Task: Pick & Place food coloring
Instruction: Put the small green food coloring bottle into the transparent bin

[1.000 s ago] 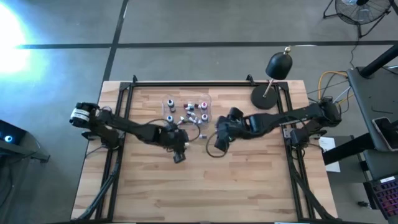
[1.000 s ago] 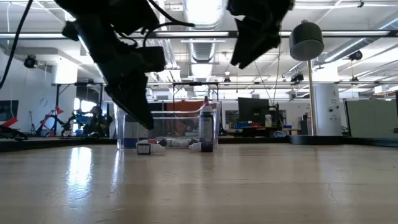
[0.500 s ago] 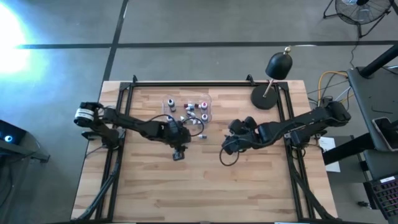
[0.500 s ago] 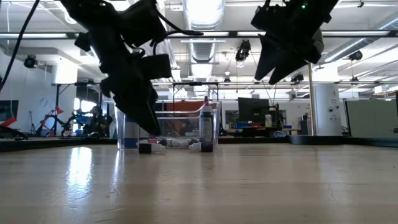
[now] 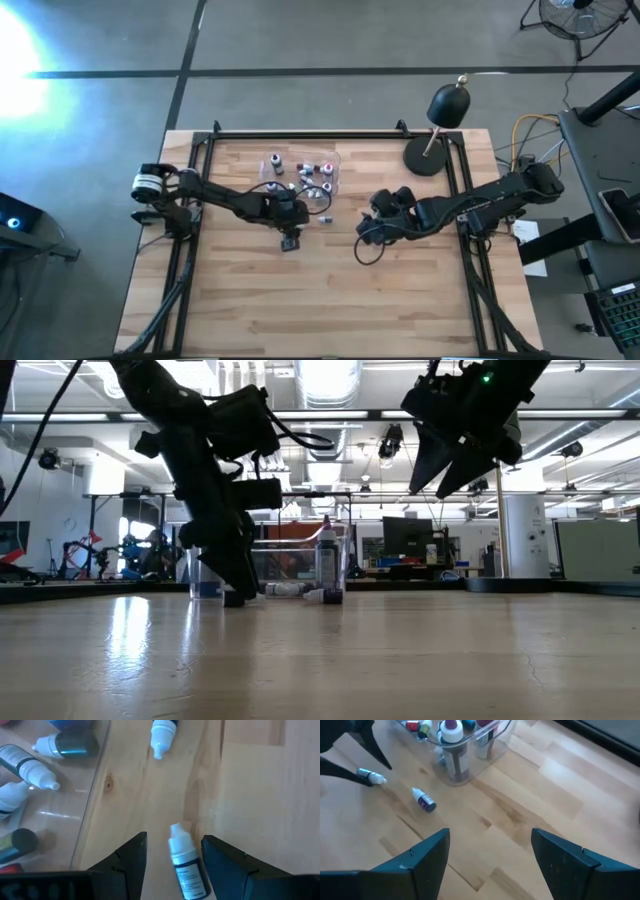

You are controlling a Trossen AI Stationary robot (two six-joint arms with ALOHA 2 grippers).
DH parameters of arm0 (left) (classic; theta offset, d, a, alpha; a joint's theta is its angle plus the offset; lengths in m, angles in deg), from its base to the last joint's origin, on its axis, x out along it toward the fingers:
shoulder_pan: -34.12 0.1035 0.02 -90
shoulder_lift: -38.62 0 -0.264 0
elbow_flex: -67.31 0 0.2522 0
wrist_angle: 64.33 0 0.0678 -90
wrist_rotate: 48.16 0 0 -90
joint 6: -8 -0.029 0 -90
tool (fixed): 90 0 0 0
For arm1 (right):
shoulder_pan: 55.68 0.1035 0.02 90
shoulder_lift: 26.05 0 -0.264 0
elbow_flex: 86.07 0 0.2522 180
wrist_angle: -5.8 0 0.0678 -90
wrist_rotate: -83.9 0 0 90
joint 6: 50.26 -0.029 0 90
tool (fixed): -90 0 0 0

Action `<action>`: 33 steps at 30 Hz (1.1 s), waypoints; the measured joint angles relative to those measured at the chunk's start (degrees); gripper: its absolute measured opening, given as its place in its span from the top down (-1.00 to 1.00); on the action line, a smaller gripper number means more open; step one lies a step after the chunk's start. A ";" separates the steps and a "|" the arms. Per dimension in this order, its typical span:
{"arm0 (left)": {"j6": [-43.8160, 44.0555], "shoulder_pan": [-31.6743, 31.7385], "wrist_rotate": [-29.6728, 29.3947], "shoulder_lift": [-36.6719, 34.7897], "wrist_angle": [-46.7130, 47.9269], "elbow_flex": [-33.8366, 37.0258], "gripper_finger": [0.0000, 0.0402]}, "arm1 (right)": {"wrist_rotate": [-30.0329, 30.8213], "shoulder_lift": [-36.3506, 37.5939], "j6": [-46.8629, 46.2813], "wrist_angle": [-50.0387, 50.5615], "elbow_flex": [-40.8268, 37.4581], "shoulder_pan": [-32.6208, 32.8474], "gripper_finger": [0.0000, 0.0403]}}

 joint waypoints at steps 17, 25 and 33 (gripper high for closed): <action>8.82 -0.55 0.30 0.71 5.24 -2.47 0.19 | 1.24 -0.02 -1.11 0.59 -1.10 -0.15 -0.30; 9.42 -2.33 -2.56 0.82 8.12 -6.06 0.19 | 1.24 -0.02 -1.25 0.48 -1.40 -0.15 -0.28; 10.63 -2.71 -6.37 0.76 11.06 -9.62 0.19 | 1.22 -0.02 -1.25 0.48 -1.40 -0.15 -0.27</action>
